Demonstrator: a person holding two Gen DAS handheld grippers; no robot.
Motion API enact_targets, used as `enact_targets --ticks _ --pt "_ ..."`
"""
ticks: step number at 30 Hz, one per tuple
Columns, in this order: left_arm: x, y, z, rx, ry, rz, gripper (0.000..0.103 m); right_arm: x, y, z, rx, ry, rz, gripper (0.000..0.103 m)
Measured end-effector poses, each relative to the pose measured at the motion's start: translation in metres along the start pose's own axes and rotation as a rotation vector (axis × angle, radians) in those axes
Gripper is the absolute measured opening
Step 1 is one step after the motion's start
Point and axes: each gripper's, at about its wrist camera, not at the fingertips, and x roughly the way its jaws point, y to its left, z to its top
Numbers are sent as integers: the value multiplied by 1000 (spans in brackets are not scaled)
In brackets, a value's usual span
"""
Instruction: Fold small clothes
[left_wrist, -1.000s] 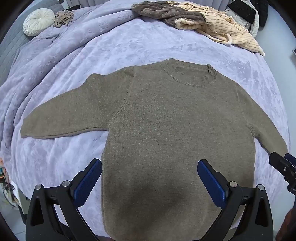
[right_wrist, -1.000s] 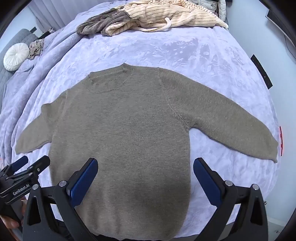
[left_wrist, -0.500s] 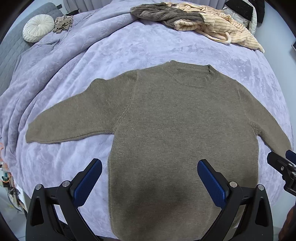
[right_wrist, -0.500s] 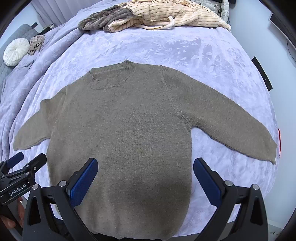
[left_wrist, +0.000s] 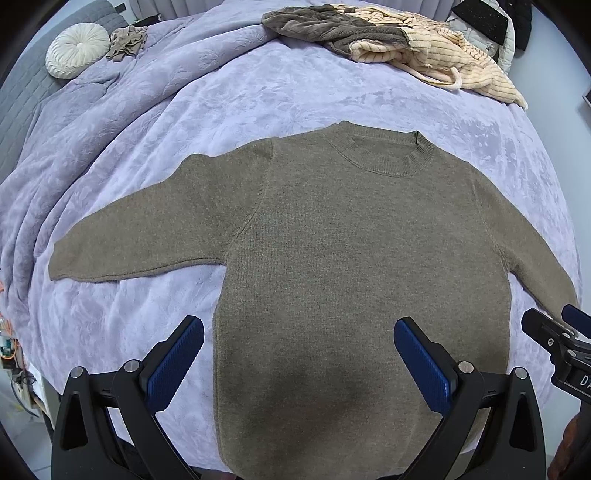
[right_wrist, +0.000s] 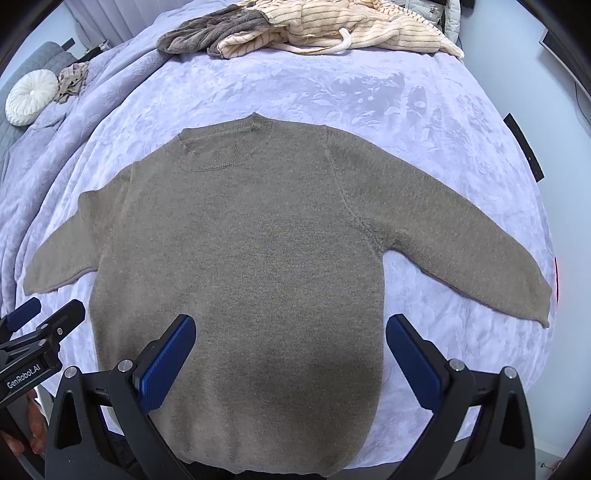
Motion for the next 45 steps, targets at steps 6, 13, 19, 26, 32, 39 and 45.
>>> enact_targets --ticks 6,13,19,26,32,39,45 --pt "2 2 -1 -1 8 5 103 1 0 0 -4 6 -3 103" --pt "3 4 -1 -4 12 9 103 2 3 -1 -4 6 -5 103" --pt "5 4 -2 -4 20 15 103 3 4 -1 -5 8 -6 103" --pt "6 6 -2 -7 25 19 103 5 4 -2 -4 10 -8 103" --pt "7 7 -2 -4 28 23 103 6 4 -2 -4 12 -10 103" --pt "8 9 -2 -7 35 25 103 6 5 -3 -5 12 -11 103" --pt "9 11 -4 -12 39 28 103 8 4 -4 -9 15 -11 103"
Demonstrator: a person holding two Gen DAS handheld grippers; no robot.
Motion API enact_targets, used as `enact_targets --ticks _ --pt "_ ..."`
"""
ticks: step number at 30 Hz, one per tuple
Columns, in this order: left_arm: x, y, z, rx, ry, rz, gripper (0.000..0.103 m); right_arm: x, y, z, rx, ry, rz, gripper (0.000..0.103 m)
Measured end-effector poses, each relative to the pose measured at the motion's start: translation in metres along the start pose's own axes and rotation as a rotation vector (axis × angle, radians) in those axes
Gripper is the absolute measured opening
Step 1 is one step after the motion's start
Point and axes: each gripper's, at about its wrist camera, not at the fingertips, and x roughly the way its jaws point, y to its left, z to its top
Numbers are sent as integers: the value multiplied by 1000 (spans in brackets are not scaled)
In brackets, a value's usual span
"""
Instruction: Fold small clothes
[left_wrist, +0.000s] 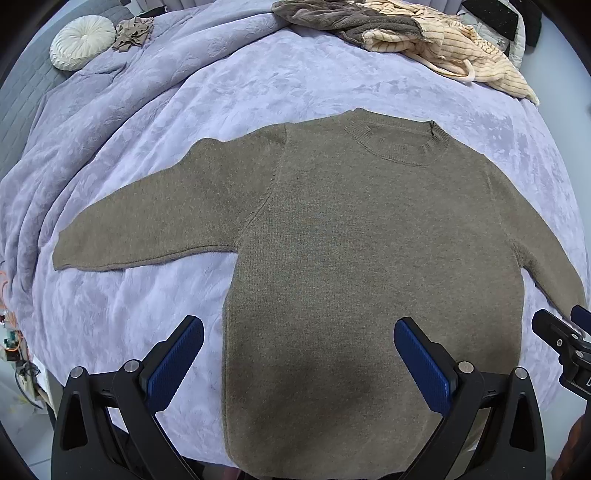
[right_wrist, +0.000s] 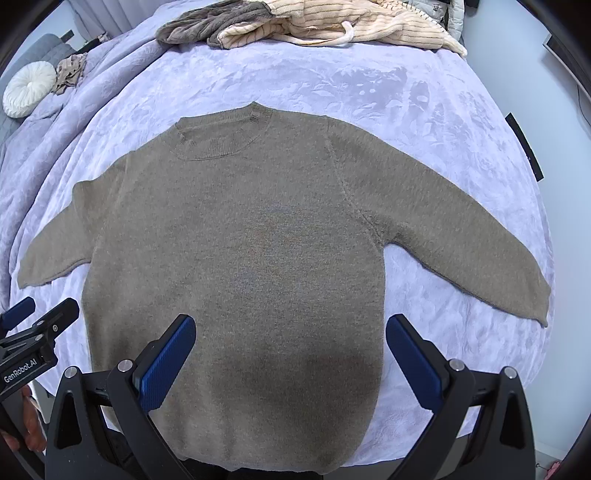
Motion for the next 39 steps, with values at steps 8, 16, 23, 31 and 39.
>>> enact_targets --ticks 8,16,23,31,39 --pt "1 2 -1 -2 1 2 103 1 1 -1 -1 2 -2 103" --pt "1 4 -2 2 1 3 103 2 3 -2 -2 4 -3 103" --pt "1 3 -3 6 6 7 103 2 4 -2 0 6 -7 103" --pt "2 1 -4 6 7 9 103 3 7 -1 -25 13 -32 103" --pt "6 4 -6 2 13 14 103 5 10 1 -28 22 -31 103"
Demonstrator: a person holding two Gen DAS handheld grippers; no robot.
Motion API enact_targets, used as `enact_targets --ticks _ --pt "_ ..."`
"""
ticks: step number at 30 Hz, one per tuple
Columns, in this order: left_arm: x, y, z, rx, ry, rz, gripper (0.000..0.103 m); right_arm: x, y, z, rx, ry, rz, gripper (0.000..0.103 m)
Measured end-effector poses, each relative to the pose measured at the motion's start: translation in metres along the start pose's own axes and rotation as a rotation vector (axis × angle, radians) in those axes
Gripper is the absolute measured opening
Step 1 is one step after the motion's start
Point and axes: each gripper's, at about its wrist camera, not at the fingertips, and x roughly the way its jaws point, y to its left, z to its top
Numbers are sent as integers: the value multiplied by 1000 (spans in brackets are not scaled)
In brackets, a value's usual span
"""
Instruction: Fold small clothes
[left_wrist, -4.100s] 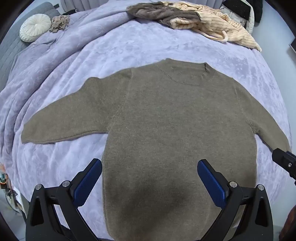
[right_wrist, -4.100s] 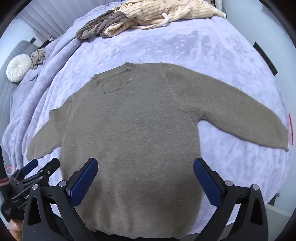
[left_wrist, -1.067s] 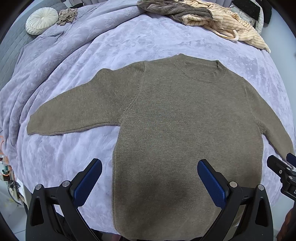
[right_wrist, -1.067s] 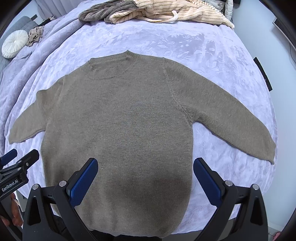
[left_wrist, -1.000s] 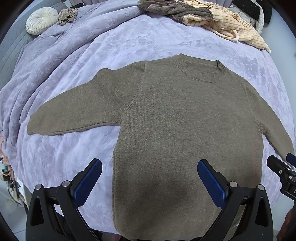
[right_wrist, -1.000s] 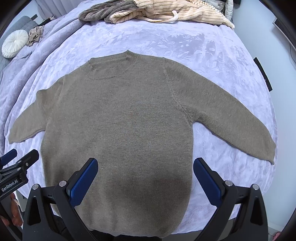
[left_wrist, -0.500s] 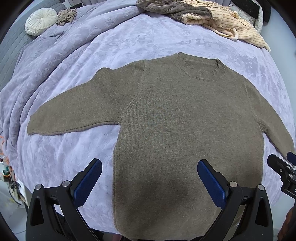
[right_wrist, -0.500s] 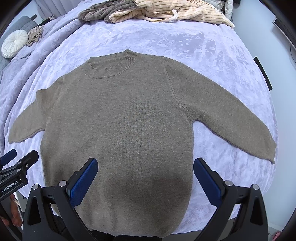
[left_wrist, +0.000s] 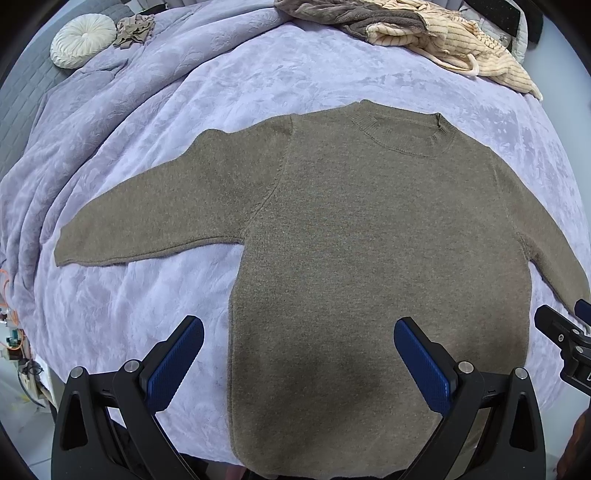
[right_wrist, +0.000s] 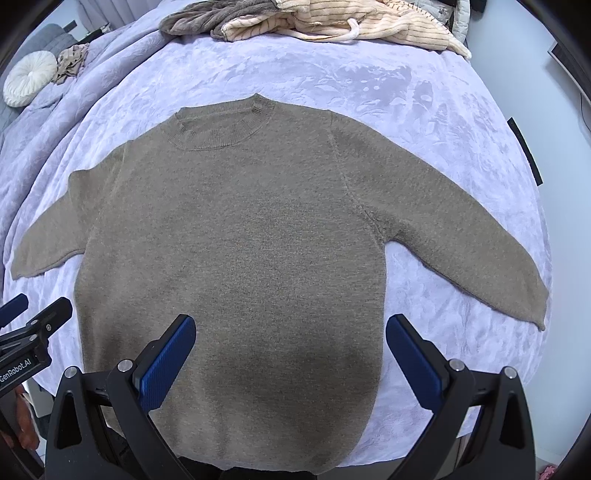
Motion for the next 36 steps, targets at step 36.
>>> enact_targets --ticks 36 --pt "52 74 6 -146 47 -96 103 35 70 12 -160 59 -51 103"
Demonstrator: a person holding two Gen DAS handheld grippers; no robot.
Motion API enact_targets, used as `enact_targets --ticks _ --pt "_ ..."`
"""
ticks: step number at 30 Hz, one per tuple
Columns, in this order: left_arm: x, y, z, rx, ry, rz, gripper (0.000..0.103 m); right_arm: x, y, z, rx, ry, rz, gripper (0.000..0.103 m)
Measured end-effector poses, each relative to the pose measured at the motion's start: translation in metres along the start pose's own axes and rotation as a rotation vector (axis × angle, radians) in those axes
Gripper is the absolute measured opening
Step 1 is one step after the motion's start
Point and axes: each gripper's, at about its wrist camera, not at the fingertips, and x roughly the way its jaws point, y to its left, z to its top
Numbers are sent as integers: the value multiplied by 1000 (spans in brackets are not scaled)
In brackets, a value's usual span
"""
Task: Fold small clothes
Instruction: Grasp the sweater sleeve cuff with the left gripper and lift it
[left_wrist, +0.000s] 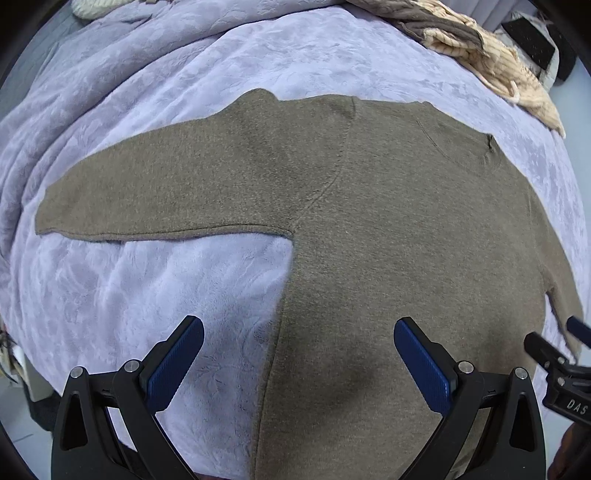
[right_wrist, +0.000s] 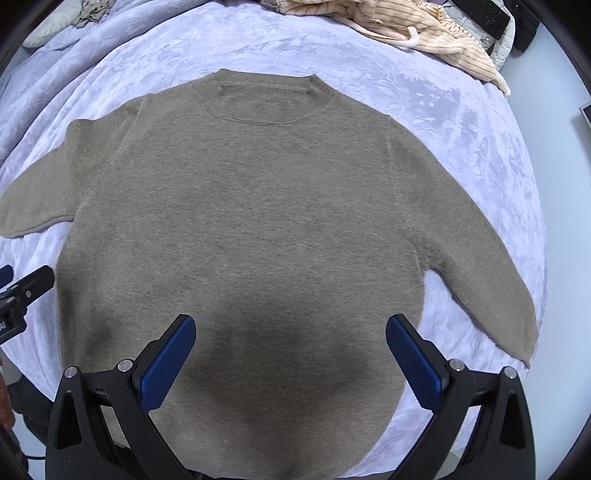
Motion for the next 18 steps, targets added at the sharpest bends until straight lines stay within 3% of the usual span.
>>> enact_targets --ticks 7,14,18 --pt "14 87 15 -220 -65 -179 103 -1 30 -8 -15 -3 99 103" --pt "48 213 25 -558 -151 -237 103 4 57 -18 -56 22 137 103" --pt "77 243 31 -656 -138 -281 103 11 70 -22 -79 46 139 103"
